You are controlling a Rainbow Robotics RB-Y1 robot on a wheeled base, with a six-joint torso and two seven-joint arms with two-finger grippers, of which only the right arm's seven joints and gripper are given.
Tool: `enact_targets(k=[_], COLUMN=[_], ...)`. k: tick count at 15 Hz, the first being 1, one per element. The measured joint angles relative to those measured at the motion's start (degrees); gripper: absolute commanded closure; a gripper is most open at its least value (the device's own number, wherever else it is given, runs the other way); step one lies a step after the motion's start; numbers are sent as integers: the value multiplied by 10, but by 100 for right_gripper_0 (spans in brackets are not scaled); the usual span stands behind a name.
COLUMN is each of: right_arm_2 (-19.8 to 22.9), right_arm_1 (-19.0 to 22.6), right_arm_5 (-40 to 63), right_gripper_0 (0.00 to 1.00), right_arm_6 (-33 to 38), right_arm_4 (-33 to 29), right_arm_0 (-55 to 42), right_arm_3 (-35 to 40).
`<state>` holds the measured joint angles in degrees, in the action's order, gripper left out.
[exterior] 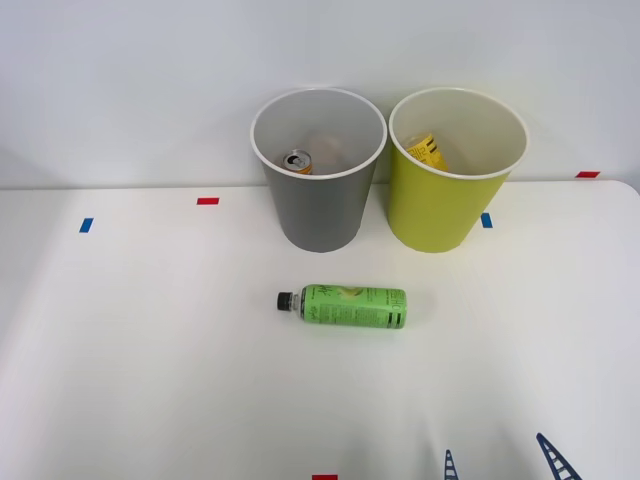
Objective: Put cans in the gray bin, plastic bottles in the light green bin
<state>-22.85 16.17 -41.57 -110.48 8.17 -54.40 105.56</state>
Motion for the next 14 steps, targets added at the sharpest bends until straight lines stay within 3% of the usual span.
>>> enact_targets(k=[14], right_arm_2=[0], right_arm_1=[0], right_arm_5=[0], right_gripper_0=[0], right_arm_6=[0], right_arm_4=[0], right_arm_0=[0], right_arm_3=[0])
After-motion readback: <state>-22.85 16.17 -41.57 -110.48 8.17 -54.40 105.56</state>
